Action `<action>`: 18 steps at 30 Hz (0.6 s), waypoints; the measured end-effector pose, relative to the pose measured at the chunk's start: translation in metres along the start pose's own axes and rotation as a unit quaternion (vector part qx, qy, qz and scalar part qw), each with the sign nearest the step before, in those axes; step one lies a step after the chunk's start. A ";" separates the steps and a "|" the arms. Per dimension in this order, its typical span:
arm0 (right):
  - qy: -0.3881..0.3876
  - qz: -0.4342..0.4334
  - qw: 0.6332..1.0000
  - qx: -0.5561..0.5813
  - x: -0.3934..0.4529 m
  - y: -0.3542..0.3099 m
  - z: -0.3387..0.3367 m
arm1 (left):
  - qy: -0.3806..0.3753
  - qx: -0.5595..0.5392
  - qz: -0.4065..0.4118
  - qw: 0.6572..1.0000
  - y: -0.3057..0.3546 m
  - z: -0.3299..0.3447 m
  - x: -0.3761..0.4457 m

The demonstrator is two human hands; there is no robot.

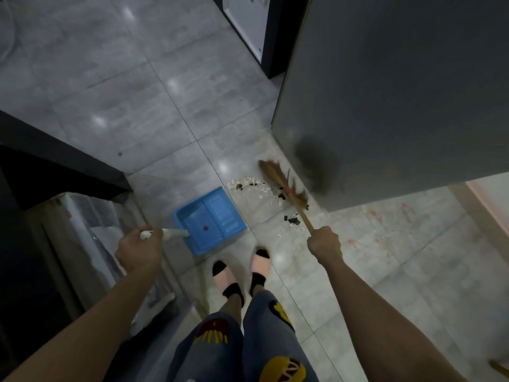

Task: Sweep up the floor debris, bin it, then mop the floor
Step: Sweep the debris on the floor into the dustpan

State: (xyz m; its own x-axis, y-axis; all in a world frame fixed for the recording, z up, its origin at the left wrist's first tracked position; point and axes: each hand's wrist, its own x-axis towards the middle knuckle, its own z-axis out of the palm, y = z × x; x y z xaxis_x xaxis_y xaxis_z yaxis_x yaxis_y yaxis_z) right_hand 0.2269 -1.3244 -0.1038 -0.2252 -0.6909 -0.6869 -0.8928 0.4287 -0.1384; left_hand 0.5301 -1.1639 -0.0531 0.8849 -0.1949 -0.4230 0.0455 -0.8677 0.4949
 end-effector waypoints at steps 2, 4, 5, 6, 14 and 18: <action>-0.013 -0.008 1.000 0.000 -0.001 0.013 -0.006 | 0.003 -0.002 -0.008 1.000 -0.004 0.003 -0.010; -0.016 -0.029 0.999 -0.005 -0.002 0.029 -0.013 | 0.013 -0.012 -0.012 1.000 -0.008 0.005 -0.021; -0.012 -0.038 0.999 -0.011 -0.001 0.035 -0.017 | 0.016 -0.024 -0.017 0.999 -0.011 0.006 -0.026; -0.003 -0.042 0.999 -0.021 0.000 0.040 -0.020 | 0.019 -0.036 -0.023 0.999 -0.013 0.008 -0.032; -0.009 -0.005 1.000 0.020 0.002 0.068 -0.015 | 0.045 -0.078 -0.061 0.994 -0.041 0.021 -0.078; -0.040 0.000 0.996 0.078 -0.007 0.081 -0.014 | 0.054 -0.108 -0.078 0.990 -0.052 0.024 -0.099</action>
State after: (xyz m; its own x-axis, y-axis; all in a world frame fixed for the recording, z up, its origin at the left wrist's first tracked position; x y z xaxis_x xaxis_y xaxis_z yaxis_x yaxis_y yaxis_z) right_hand 0.1504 -1.2930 -0.1003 -0.1874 -0.6458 -0.7402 -0.8204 0.5173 -0.2437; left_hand 0.4289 -1.1104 -0.0549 0.9033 -0.0059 -0.4290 0.2728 -0.7638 0.5850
